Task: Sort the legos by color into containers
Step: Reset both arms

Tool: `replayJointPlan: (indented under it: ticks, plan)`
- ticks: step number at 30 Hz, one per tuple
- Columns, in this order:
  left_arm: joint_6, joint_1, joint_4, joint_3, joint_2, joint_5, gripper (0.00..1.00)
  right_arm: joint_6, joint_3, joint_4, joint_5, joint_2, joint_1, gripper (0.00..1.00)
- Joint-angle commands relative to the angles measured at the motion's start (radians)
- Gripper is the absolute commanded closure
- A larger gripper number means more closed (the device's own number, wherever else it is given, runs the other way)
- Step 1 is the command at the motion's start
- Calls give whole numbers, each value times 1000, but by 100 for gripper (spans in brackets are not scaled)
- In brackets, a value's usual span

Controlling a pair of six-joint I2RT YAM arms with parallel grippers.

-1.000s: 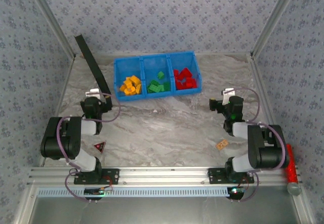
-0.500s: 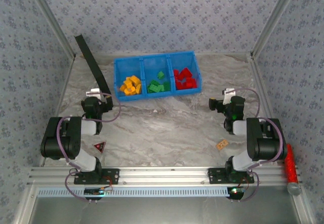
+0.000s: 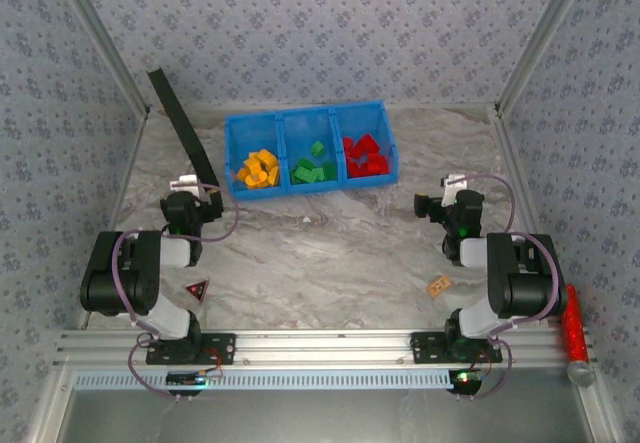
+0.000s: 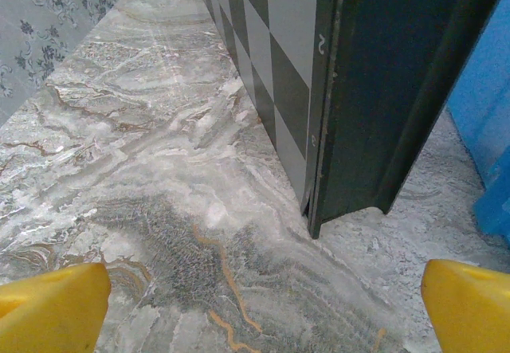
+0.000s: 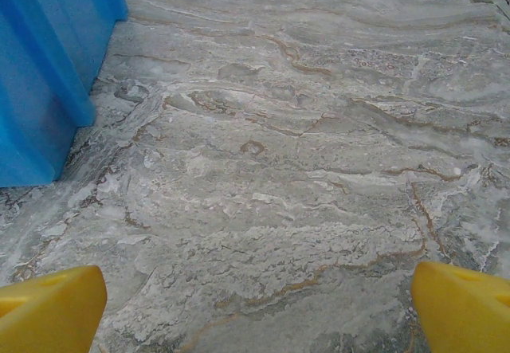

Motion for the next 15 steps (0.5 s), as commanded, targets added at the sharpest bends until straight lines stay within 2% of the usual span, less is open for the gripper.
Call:
replayJointPlan:
  ticks: [1, 15]
  plan:
    - [0, 2, 29, 17, -7, 13, 0, 14, 21, 16, 22, 10, 0, 0]
    - [0, 2, 29, 18, -7, 14, 0, 10, 26, 7, 30, 12, 4, 0]
